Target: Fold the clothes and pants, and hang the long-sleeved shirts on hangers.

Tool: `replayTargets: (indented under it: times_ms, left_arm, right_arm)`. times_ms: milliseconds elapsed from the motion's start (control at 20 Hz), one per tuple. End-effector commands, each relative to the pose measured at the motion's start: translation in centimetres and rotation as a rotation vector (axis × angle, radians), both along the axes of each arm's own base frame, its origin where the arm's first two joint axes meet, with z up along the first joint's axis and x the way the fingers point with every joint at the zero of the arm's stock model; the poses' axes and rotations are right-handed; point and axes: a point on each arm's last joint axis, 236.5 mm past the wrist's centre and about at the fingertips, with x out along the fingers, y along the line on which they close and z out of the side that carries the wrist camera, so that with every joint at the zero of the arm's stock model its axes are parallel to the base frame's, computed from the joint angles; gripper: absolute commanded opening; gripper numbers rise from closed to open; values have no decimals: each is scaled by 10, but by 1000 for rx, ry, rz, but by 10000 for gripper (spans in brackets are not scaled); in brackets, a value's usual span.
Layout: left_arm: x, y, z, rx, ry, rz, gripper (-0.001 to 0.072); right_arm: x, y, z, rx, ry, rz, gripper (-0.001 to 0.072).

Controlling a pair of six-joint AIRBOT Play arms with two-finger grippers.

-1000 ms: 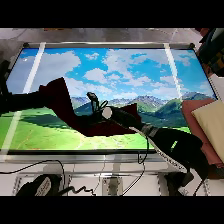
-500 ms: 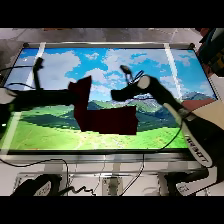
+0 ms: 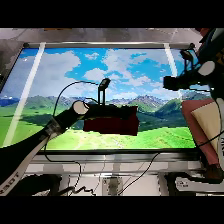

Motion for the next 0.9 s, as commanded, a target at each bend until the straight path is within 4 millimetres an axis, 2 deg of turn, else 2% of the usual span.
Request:
replayTargets:
  times_ms: [0,50,200,250,300,350,450,500,700,750,850]
  left_arm:
    - [11,-1,-2,9,-40,42,709]
    - [22,11,5,11,-61,68,709]
    - [54,47,24,-3,-97,159,709]
    - [63,59,29,-8,-104,188,708]
    - [69,67,32,-10,-107,206,709]
    - [73,75,33,-10,-107,220,708]
    - [80,92,29,29,-121,225,708]
    - [82,102,23,67,-130,216,708]
    - [79,140,9,152,-91,175,708]
    - [79,149,9,155,-75,177,708]
    - [84,173,11,155,-55,208,708]
  right_arm:
    - [-42,-60,-33,19,113,-34,7]
    - [-54,-52,-47,109,134,-8,7]
    - [-91,12,-78,484,177,64,25]
    - [-101,31,-90,568,207,38,184]
    - [-110,47,-105,617,238,4,537]
    - [-120,63,-125,629,269,-27,682]
    - [-132,93,-157,619,312,-62,680]
    - [-134,111,-164,629,323,-66,679]
    - [-119,179,-176,648,330,-79,654]
    - [-115,191,-182,632,335,-94,621]
    - [-109,212,-179,611,319,-31,621]
